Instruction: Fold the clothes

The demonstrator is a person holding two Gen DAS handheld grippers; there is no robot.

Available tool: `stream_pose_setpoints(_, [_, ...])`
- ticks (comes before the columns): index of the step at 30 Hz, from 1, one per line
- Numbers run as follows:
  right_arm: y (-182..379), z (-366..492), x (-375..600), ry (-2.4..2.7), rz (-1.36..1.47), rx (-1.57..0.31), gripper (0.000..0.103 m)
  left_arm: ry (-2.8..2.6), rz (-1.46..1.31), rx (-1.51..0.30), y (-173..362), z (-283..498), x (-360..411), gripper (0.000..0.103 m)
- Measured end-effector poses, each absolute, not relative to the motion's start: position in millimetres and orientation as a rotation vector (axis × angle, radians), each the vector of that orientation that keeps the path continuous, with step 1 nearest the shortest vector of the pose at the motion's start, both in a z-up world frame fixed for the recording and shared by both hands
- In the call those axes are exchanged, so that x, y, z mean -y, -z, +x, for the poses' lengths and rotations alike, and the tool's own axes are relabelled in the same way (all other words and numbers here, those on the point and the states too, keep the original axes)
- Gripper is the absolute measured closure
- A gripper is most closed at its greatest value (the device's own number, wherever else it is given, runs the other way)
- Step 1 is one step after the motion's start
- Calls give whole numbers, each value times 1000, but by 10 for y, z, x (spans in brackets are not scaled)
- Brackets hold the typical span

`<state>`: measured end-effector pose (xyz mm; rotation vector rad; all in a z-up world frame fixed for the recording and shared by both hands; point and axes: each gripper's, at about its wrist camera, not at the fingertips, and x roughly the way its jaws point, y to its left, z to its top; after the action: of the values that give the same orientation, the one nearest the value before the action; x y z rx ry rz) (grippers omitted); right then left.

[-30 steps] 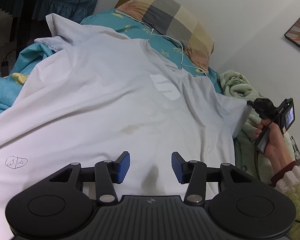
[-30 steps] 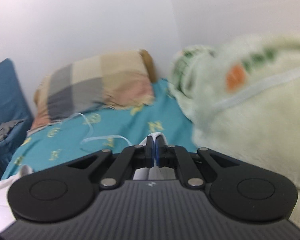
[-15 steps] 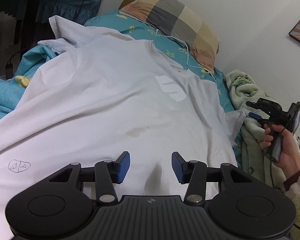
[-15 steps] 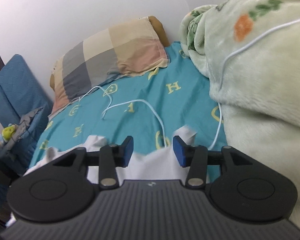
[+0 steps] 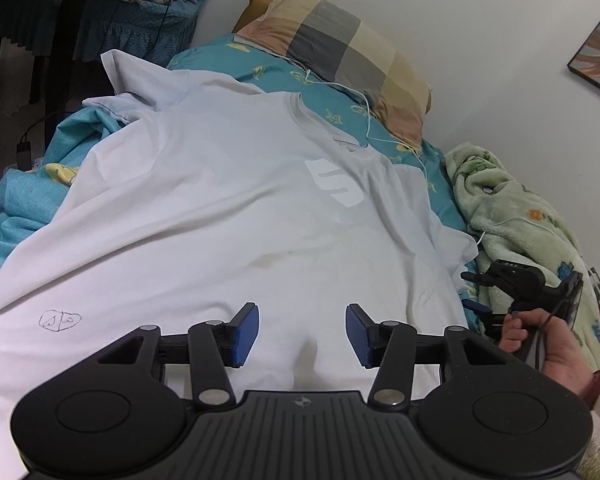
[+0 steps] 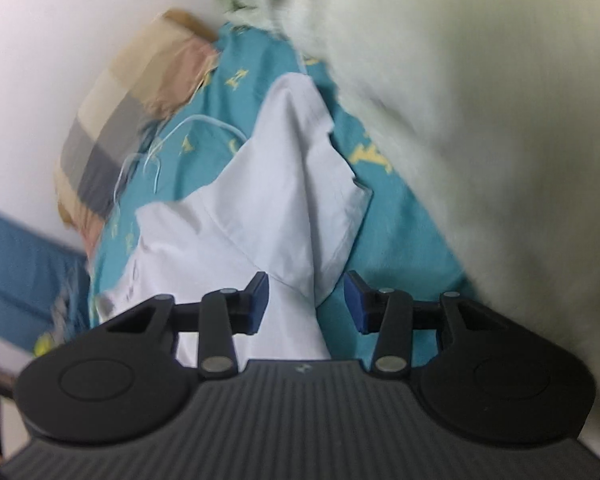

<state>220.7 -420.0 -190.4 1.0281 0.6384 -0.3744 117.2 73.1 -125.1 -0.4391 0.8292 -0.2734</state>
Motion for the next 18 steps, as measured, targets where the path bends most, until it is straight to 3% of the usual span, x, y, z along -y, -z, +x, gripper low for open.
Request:
stream_pose_setpoints(7, [2185, 2396, 4284, 453, 1033, -443, 58, 261, -433, -831, 1340, 1290, -742, 52])
stream_pose_setpoints(8, [2196, 2446, 4284, 434, 1023, -426, 65, 262, -438, -836, 1368, 1316, -745, 52])
stream_pose_setpoints(9, [2206, 2497, 4280, 411, 1012, -415, 86, 262, -442, -841, 1395, 1341, -748, 52])
stream_pose_setpoints(10, [2206, 2540, 4275, 396, 996, -412, 94, 262, -448, -847, 1418, 1367, -751, 52])
stream_pose_setpoints(18, [1690, 2499, 4207, 485, 755, -330, 96, 260, -501, -835, 1409, 1412, -811, 52])
